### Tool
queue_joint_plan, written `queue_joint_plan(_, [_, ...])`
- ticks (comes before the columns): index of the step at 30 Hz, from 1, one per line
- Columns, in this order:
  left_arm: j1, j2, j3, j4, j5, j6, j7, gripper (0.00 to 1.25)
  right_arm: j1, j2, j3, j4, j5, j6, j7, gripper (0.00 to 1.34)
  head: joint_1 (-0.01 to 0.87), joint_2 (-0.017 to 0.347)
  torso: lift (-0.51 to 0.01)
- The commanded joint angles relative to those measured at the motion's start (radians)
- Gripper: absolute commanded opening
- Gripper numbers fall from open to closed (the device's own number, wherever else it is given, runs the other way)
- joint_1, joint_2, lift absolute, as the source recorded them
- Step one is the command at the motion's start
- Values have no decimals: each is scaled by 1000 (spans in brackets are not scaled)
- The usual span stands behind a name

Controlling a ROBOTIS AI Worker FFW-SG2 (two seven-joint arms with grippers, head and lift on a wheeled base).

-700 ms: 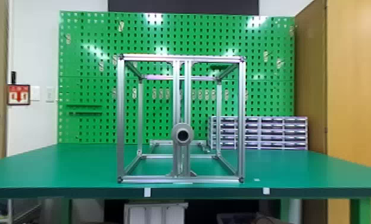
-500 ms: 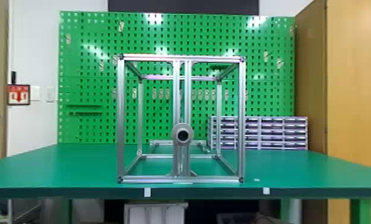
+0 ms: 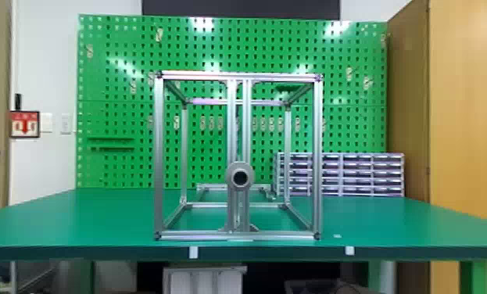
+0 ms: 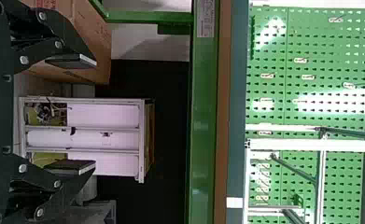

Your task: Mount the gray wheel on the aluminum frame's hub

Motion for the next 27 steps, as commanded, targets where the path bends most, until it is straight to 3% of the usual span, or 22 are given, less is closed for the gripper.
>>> queue_joint_plan(1, [0,1,-2,0,0,0,0,761,2,0,-2,0,-1,-2,0,184,-5,6,-499])
queue_joint_plan(14, [0,1,-3,-5,-8,0,0,761,-11,5,4,-20,-1,49,0,184,-5,6,-499])
queue_joint_plan(22, [0,1,0,-5,-8,0,0,761,-49,3,29,-115,-22,202,-55,183,-5,6,-499])
queue_joint_plan(27, [1,1,0,-5,-8,0,0,761,-100,0,37,-175,-88,311,-84,183,-5,6,-499])
